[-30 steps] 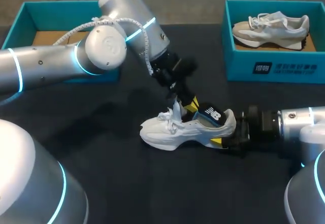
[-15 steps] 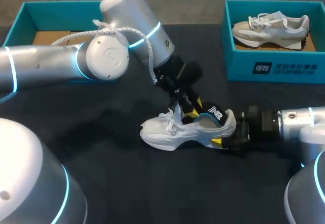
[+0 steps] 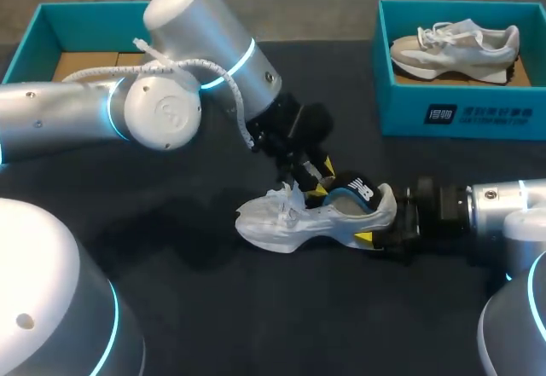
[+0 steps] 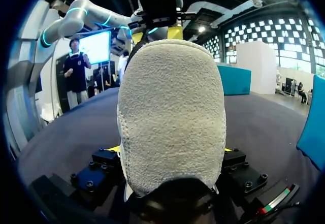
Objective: Take the shoe out of the shoebox, open the shoe tongue, remove and reinsert the insole, then place the shoe into the shoebox
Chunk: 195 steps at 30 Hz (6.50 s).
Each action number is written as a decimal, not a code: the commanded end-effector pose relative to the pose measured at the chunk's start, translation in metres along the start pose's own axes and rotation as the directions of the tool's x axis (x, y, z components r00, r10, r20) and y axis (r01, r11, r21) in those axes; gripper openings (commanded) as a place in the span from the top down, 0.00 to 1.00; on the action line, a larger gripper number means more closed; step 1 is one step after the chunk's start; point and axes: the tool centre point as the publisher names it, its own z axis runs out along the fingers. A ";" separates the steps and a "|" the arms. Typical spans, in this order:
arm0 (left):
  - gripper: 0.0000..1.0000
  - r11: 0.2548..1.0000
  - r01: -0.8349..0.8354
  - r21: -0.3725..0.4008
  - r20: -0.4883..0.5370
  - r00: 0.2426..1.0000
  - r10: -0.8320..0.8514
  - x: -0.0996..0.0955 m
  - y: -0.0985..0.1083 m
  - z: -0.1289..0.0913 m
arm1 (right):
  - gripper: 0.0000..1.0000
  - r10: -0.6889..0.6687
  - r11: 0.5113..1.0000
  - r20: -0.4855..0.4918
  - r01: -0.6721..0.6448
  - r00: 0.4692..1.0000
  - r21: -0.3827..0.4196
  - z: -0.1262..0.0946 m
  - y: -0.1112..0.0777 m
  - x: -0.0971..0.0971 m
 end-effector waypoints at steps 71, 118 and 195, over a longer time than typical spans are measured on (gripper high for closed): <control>1.00 0.823 -0.057 -0.565 0.516 0.754 0.407 -0.012 -0.033 0.039 | 1.00 0.000 1.000 0.002 0.000 1.000 0.002 0.001 0.000 0.000; 1.00 0.934 0.036 -0.356 0.609 0.767 0.203 -0.012 -0.038 0.026 | 1.00 0.000 1.000 0.002 0.000 1.000 0.002 0.001 0.000 0.000; 0.89 0.940 0.117 -0.319 0.708 0.689 0.154 -0.025 -0.026 0.059 | 1.00 0.000 1.000 0.002 0.000 1.000 0.002 0.001 0.000 0.000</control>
